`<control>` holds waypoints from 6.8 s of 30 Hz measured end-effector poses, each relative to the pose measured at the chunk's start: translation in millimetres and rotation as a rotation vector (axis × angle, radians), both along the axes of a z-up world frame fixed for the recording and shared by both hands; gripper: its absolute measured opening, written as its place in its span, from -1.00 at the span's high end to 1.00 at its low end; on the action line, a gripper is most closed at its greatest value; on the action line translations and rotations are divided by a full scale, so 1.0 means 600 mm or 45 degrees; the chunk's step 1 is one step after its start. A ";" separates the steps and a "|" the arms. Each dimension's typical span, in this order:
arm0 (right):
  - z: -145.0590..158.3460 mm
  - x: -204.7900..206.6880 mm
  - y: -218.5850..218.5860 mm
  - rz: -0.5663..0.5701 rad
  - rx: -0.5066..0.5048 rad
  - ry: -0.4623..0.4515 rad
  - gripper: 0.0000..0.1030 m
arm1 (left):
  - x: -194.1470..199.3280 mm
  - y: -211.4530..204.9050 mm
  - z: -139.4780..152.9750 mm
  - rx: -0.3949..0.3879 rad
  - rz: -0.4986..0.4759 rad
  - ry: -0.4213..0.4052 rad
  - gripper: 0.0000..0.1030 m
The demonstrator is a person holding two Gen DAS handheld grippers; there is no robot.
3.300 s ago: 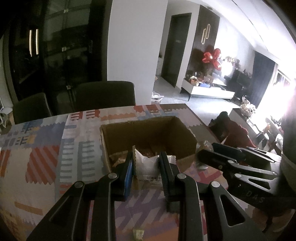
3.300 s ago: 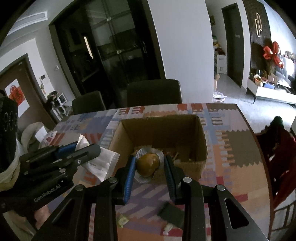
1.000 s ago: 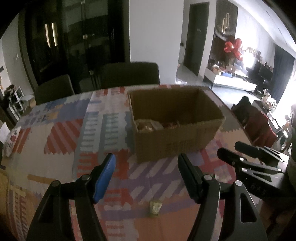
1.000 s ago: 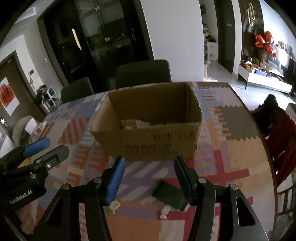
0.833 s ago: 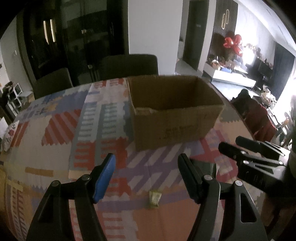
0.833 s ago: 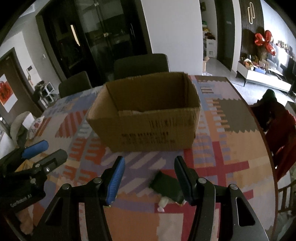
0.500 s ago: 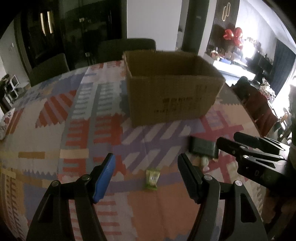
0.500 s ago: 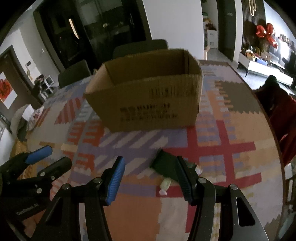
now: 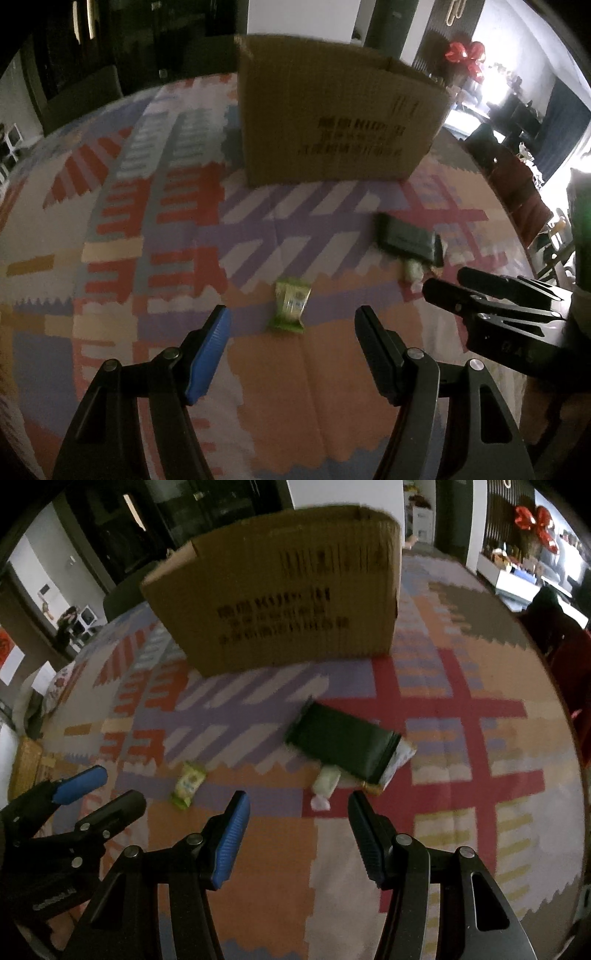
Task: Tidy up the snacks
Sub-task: 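Grasp the small green packet with the left tool while the right grasps the white candy, then carry both snacks into the box and open both tools, then move both open tools toward the dark green bar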
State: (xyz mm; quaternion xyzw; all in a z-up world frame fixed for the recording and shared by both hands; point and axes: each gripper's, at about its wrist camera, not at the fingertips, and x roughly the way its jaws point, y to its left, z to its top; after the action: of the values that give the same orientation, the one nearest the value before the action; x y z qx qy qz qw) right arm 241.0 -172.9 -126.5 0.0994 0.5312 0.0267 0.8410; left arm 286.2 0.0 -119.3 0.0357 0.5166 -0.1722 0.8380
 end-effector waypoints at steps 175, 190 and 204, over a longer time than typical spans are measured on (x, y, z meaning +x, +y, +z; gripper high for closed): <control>0.121 0.053 -0.137 -0.106 -0.074 -0.191 0.01 | 0.107 -0.195 0.111 -0.005 -0.484 -0.226 -0.19; 0.042 -0.006 -0.117 -0.351 -0.029 -0.082 0.01 | 0.066 -0.219 0.038 0.144 -0.995 -0.344 -0.34; -0.043 -0.009 -0.127 -0.439 0.077 0.132 0.01 | 0.073 -0.289 -0.035 0.279 -1.484 -0.173 -0.54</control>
State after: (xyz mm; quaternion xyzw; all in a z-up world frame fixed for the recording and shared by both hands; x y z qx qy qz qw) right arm 235.8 -249.0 -152.2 0.2154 0.5478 -0.1071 0.8013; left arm 329.8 -173.5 -140.5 0.4106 0.3719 -0.5468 0.6278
